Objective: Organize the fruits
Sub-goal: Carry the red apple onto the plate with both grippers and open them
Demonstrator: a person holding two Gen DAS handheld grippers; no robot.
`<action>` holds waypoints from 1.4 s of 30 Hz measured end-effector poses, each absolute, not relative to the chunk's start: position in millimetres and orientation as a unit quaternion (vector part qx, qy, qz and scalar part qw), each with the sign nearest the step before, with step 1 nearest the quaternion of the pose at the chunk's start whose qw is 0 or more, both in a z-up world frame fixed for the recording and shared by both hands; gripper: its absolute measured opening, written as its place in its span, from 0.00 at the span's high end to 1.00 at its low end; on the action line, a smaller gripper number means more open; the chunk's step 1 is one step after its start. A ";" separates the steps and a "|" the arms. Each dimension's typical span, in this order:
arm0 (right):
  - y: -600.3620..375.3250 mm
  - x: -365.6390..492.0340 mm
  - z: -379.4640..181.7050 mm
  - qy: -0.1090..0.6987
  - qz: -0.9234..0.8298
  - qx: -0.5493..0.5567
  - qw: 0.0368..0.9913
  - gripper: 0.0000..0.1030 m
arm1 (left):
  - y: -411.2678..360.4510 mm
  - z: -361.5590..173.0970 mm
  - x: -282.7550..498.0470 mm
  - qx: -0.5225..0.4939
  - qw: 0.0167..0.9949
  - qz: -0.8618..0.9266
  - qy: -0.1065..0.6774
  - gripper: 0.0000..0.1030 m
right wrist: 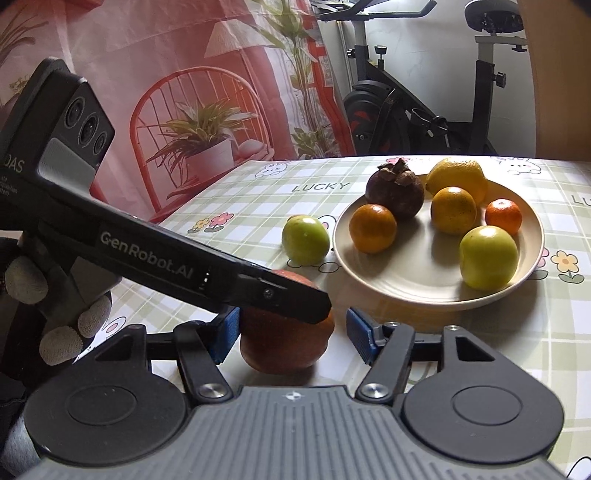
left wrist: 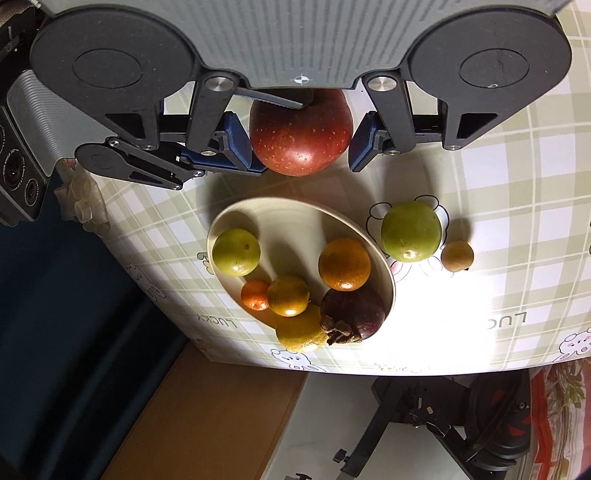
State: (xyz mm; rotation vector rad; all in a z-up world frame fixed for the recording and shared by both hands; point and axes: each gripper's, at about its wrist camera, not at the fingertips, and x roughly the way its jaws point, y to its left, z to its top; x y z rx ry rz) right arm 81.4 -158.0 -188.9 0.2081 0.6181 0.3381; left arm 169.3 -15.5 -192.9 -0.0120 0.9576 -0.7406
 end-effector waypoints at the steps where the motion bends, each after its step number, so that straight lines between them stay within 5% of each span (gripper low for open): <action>1: -156.1 81.6 -190.3 0.304 0.169 0.101 0.932 0.37 | -13.9 -194.0 169.2 -0.006 0.822 -0.346 0.453 0.40; 17: -172.1 88.8 -177.2 0.284 0.177 0.120 0.935 0.39 | -15.0 -168.3 170.2 -0.020 0.839 -0.340 0.425 0.40; 42: -192.1 155.3 -178.7 0.298 0.056 -0.019 0.953 0.41 | -71.6 -161.1 224.9 0.005 0.877 -0.297 0.378 0.43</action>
